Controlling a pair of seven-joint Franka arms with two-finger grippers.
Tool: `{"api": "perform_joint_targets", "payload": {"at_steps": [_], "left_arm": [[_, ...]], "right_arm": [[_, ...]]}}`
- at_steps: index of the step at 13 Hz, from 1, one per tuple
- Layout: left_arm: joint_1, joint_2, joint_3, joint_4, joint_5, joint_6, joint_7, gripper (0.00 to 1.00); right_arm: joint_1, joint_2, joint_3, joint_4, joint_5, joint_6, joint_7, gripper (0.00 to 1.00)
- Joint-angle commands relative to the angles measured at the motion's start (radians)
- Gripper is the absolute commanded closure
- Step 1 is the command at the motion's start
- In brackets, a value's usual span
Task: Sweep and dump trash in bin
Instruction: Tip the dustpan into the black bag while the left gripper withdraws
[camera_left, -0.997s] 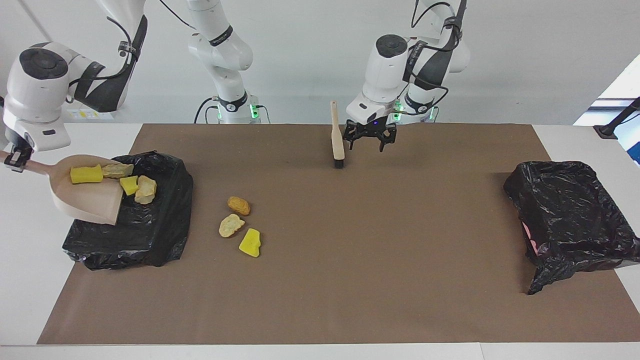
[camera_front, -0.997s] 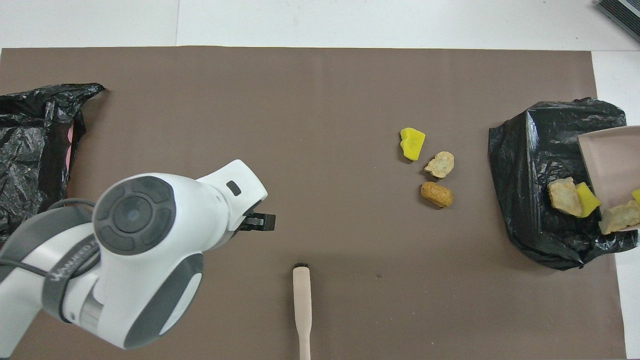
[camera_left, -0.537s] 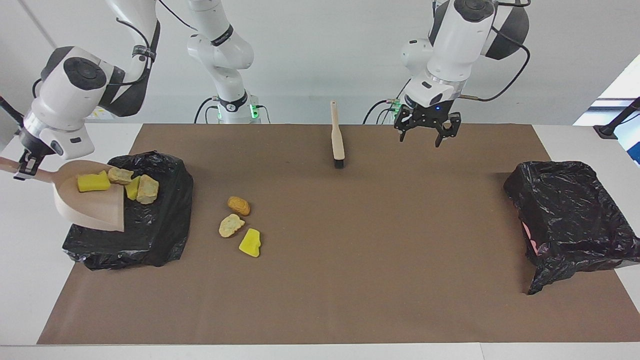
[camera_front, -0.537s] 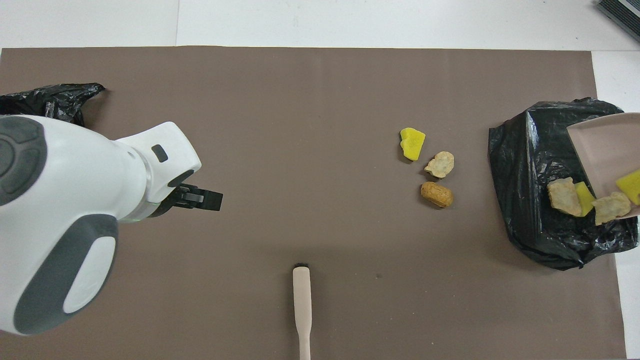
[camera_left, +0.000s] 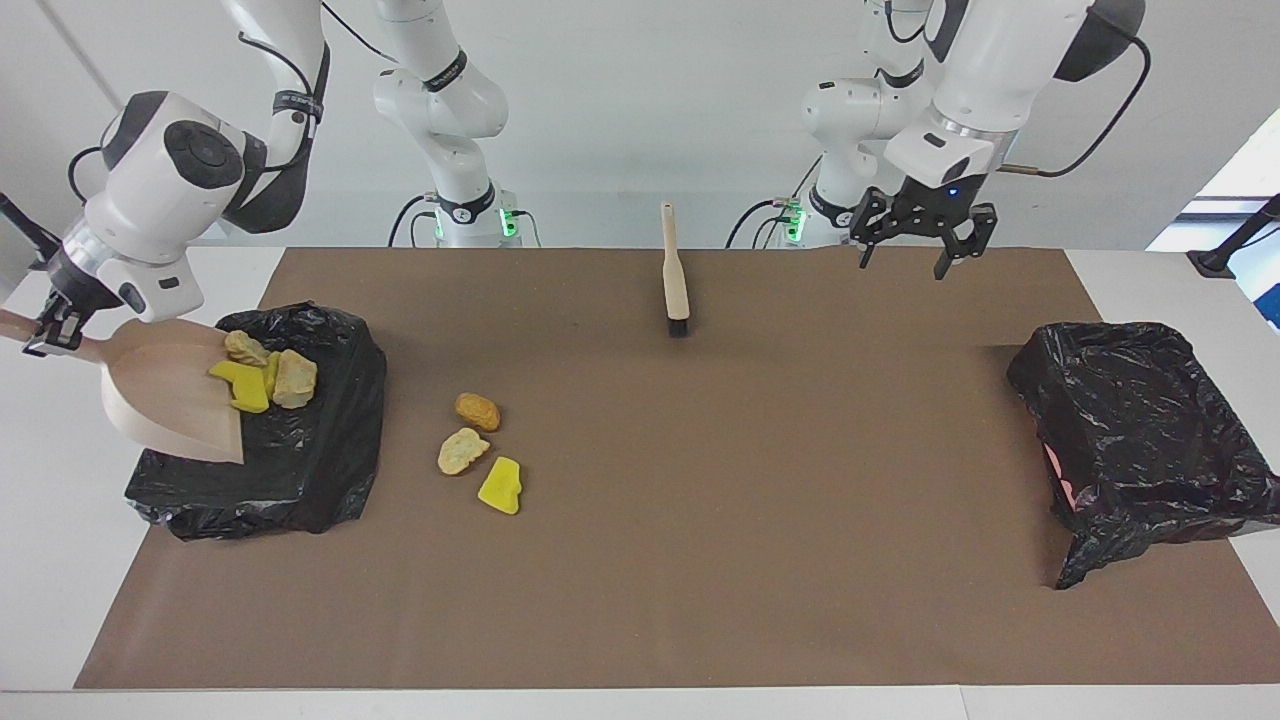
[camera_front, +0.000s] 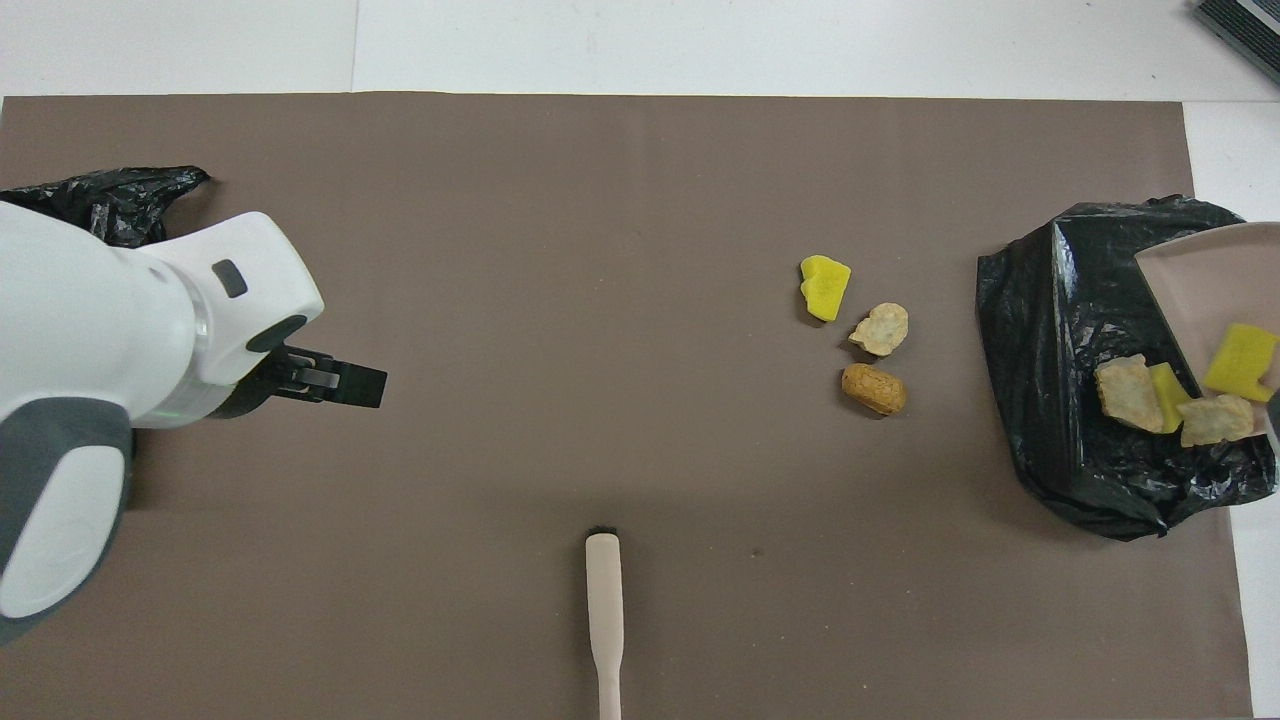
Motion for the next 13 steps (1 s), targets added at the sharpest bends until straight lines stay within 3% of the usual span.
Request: {"api": "perform_joint_targets", "payload": {"at_steps": [1,4,7,13], "left_arm": [[-0.015,0.038,0.045,0.083,0.014,-0.040,0.013,0.00],[-0.030,0.096,0.081,0.175,0.014,-0.112,0.013,0.00],[-0.038,0.102,0.084,0.183,0.013,-0.140,0.015,0.00],[-0.009,0.081,0.069,0.168,0.036,-0.145,0.015,0.00]], "right_arm": [[0.007,-0.035,0.002,-0.009,-0.007,-0.035,0.031,1.00],[0.017,-0.063,0.014,0.007,0.104,-0.138,0.061,1.00],[0.021,-0.072,0.050,0.050,0.253,-0.244,0.133,1.00],[0.027,-0.081,0.166,0.047,0.591,-0.371,0.513,1.00]]}}
